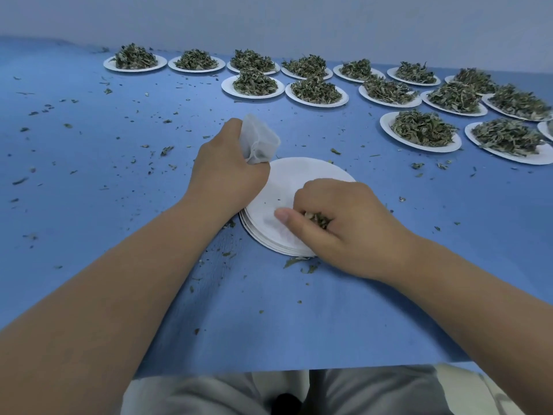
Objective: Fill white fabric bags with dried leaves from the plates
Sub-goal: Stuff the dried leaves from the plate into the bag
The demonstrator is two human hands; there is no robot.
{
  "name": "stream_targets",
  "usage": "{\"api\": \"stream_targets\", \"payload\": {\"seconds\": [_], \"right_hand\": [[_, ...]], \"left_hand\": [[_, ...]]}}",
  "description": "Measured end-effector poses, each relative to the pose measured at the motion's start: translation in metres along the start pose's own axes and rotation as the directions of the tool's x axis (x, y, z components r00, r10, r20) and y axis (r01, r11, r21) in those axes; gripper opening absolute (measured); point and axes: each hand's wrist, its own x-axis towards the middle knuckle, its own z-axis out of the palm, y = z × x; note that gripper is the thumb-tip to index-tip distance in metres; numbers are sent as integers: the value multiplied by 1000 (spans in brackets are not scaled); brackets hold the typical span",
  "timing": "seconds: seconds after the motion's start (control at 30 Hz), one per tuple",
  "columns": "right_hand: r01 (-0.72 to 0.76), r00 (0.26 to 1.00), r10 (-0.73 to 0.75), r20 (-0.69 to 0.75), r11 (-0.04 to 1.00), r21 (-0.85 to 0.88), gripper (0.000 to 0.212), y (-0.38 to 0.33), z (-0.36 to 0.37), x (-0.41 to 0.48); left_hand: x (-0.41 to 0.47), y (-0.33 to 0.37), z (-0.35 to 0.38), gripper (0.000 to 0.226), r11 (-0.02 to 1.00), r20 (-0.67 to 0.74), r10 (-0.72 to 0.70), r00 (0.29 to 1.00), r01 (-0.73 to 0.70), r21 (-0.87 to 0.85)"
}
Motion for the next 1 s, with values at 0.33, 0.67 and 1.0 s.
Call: {"api": "stream_targets", "payload": {"seconds": [0.33, 0.67, 1.0], "right_hand": [[-323, 790, 605, -97, 546, 773, 57, -4, -35, 51], [-95, 562, 809, -171, 268, 959, 48, -33, -4, 121], [-258, 724, 664, -184, 508, 822, 25, -33, 11, 113]], "left_hand": [[-4, 7, -4, 46, 978, -75, 191, 979, -182, 106], [-7, 16, -7, 35, 981, -104, 194, 975, -190, 47], [-5, 15, -12, 34, 986, -125, 159, 979, -163, -23]]}}
